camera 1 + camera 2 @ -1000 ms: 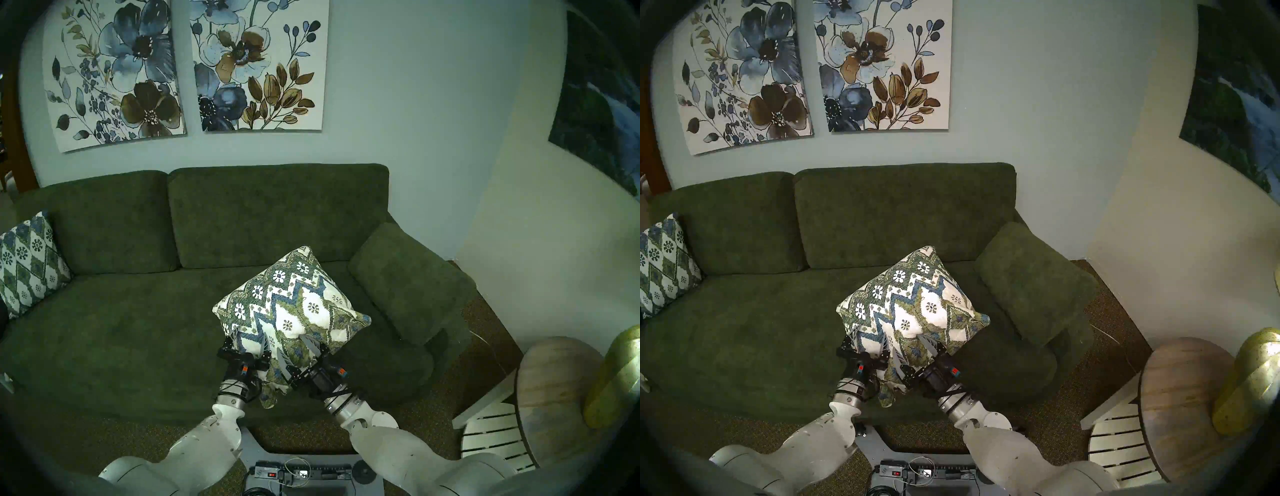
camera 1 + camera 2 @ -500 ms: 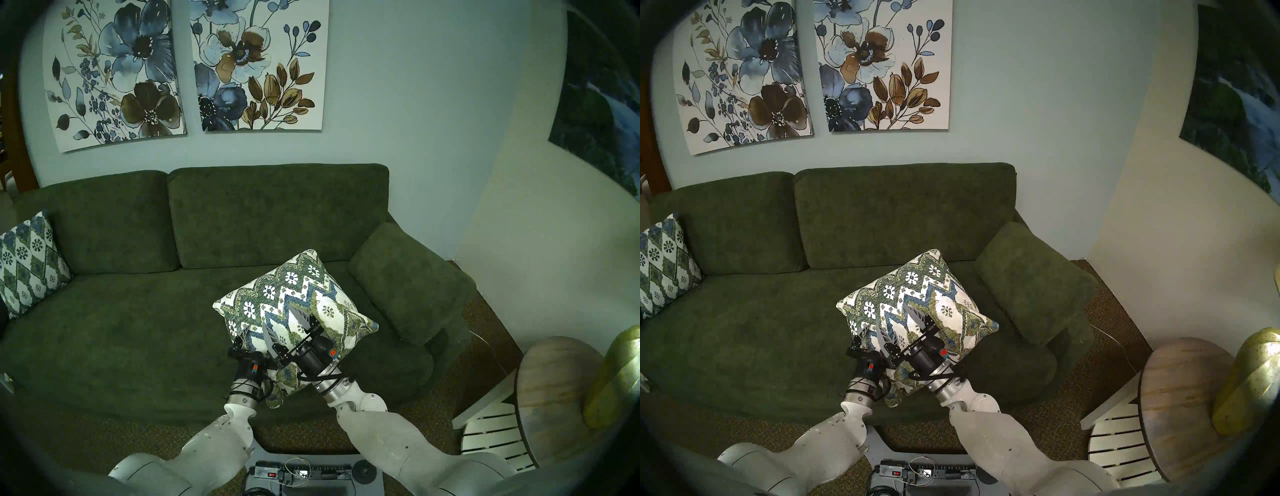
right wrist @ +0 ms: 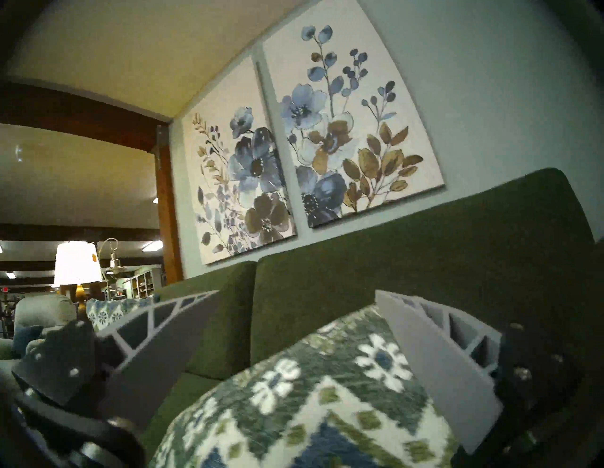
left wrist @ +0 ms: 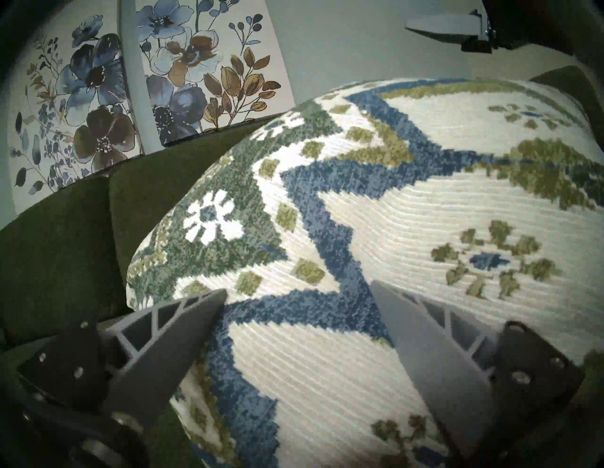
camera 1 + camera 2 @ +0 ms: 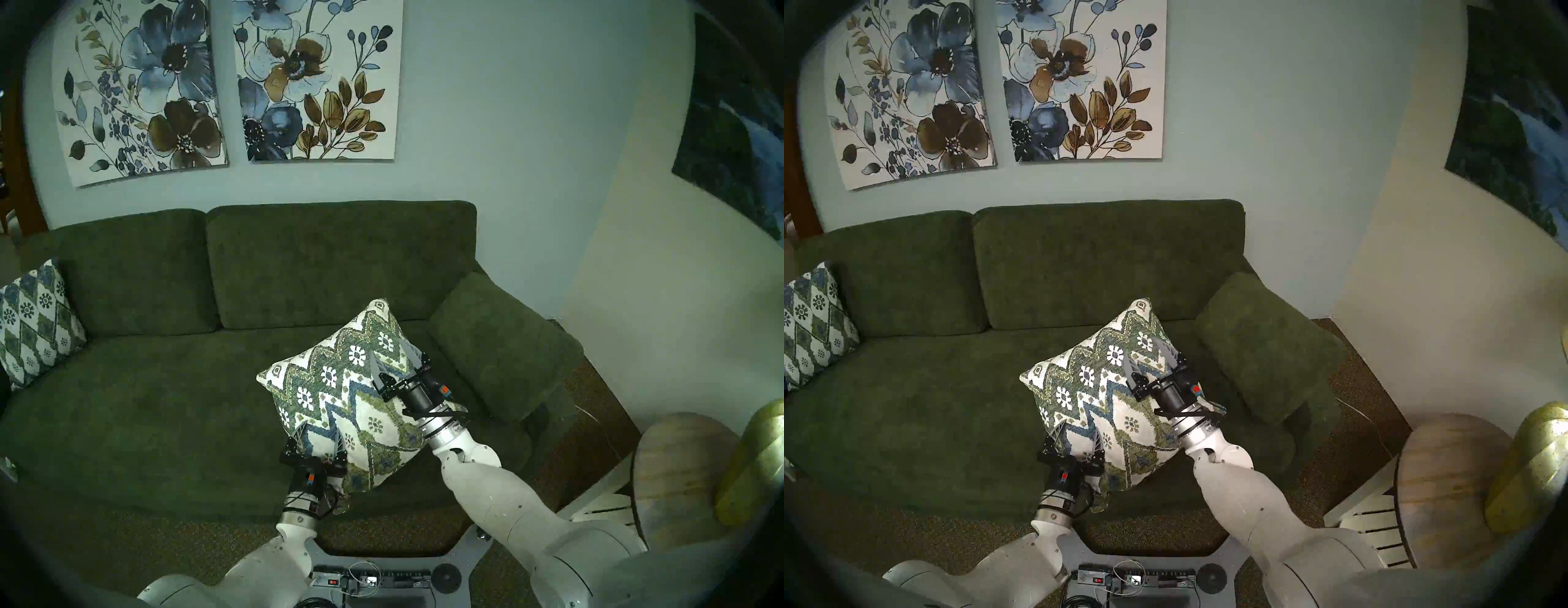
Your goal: Fluff a cushion
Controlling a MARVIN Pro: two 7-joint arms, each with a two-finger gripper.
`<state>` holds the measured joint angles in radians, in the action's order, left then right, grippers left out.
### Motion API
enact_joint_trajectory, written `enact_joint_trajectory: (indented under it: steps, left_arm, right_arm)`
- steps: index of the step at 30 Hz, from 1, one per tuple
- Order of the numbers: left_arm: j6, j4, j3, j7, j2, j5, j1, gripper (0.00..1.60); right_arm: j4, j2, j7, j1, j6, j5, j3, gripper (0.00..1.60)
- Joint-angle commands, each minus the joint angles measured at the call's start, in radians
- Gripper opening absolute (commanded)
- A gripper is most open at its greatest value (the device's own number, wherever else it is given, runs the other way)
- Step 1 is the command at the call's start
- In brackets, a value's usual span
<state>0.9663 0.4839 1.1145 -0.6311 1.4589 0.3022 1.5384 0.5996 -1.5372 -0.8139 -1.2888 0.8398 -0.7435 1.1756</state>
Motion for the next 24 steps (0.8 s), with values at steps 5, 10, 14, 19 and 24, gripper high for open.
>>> enact_joint_trajectory:
  steps: [5,10,14,19,24]
  left_arm:
    - [-0.006,0.022,-0.006,-0.019,-0.025,0.001,0.079,1.60]
    - [-0.006,0.050,-0.009,-0.031,-0.043,0.001,0.095,1.60]
    - [-0.006,0.073,-0.009,-0.045,-0.066,0.002,0.112,1.60]
    - [-0.006,0.107,-0.014,-0.058,-0.086,0.005,0.138,1.60]
    - [-0.006,0.183,-0.023,-0.073,-0.083,0.011,0.155,1.60]
  right_arm:
    - [-0.160,-0.049,0.009,-0.060,-0.049,0.037,-0.066,1.60]
    - [-0.223,-0.030,0.023,-0.074,-0.056,0.034,-0.068,1.60]
    - [-0.248,-0.008,0.032,-0.061,-0.059,0.023,-0.056,1.60]
    - [-0.264,0.001,0.035,-0.041,-0.061,0.016,-0.052,1.60]
    - [-0.267,-0.009,0.034,-0.036,-0.051,0.016,-0.056,1.60]
